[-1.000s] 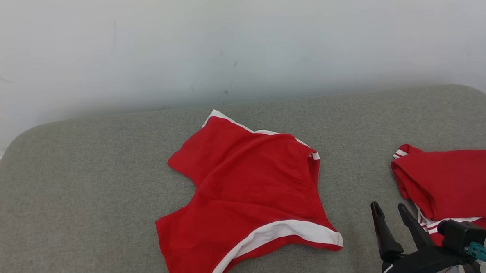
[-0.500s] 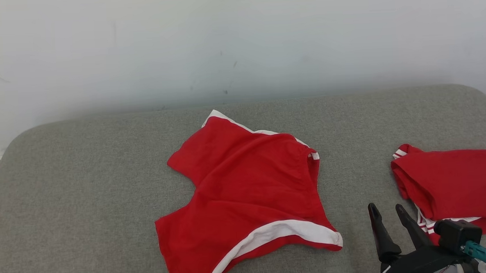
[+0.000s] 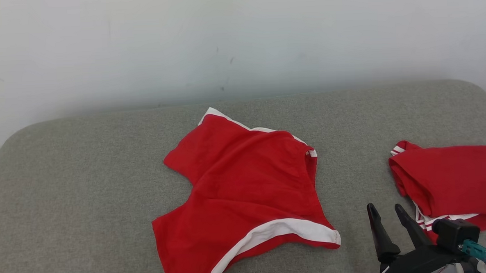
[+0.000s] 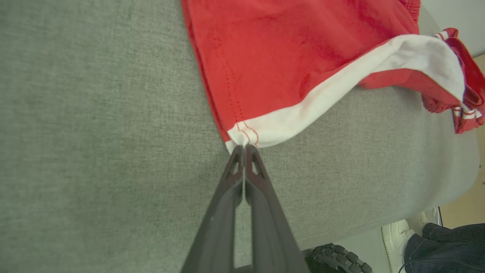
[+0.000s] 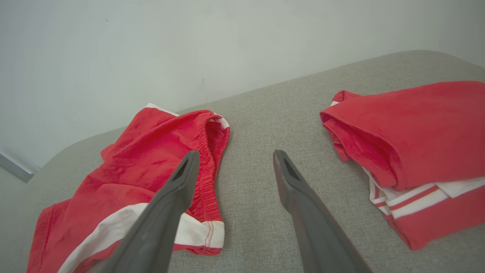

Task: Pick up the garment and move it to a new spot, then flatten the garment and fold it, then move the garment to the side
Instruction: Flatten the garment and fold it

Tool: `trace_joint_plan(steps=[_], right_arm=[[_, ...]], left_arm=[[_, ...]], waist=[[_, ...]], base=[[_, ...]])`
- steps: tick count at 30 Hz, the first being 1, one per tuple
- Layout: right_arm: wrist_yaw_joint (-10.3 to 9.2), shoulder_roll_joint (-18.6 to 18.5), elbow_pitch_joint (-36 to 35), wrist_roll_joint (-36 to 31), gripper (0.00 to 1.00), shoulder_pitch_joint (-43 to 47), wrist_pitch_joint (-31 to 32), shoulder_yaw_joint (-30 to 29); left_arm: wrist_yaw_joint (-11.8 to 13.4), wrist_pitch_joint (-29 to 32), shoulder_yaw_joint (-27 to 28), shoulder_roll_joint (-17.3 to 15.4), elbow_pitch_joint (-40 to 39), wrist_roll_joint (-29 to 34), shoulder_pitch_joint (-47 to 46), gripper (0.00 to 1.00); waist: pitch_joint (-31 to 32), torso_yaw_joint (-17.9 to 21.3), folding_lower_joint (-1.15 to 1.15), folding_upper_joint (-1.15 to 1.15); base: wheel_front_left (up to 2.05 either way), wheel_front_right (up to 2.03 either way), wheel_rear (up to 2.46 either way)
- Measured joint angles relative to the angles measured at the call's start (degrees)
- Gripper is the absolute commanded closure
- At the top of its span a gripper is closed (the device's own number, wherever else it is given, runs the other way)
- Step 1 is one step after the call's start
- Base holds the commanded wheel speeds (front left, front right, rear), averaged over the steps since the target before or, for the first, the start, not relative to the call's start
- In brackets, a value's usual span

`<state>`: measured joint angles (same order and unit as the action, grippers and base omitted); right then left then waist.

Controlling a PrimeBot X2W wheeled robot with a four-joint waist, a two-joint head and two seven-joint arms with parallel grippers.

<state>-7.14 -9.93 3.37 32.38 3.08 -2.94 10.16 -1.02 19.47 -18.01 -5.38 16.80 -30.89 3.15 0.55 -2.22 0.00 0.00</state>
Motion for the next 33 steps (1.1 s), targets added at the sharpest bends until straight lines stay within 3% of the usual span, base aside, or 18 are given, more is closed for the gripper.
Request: trace_joint_plan(steps=[11,25,27,33], right_arm=[[0.04,-0.16,2.69,-1.44,0.0,0.18,6.45,4.98],[0.04,2.57,7.09,2.94,0.0,-2.7,11.31,2.96],[0.02,2.61,8.02,3.47,0.12,-2.69,12.12,2.63],[0.02,2.89,9.72,4.22,0.13,-4.0,13.37,2.01]], left_arm=[[0.07,0.42,0.36,-0.46,-0.86,0.01,-1.23,1.0],[0.05,0.76,-0.29,-0.52,-0.93,0.1,-2.24,1.0],[0.05,0.76,-0.29,-0.53,-0.94,0.1,-2.24,1.0],[0.07,0.89,-0.04,-0.64,-1.42,0.1,-2.23,1.0]], waist=[[-1.13,-0.68,0.0,0.0],[-2.1,-2.28,0.0,0.0],[-2.15,-2.3,0.0,0.0],[-2.85,-2.15,0.0,0.0]], base=[[0.0,0.0,0.0],[0.0,0.0,0.0],[0.0,0.0,0.0],[0.0,0.0,0.0]])
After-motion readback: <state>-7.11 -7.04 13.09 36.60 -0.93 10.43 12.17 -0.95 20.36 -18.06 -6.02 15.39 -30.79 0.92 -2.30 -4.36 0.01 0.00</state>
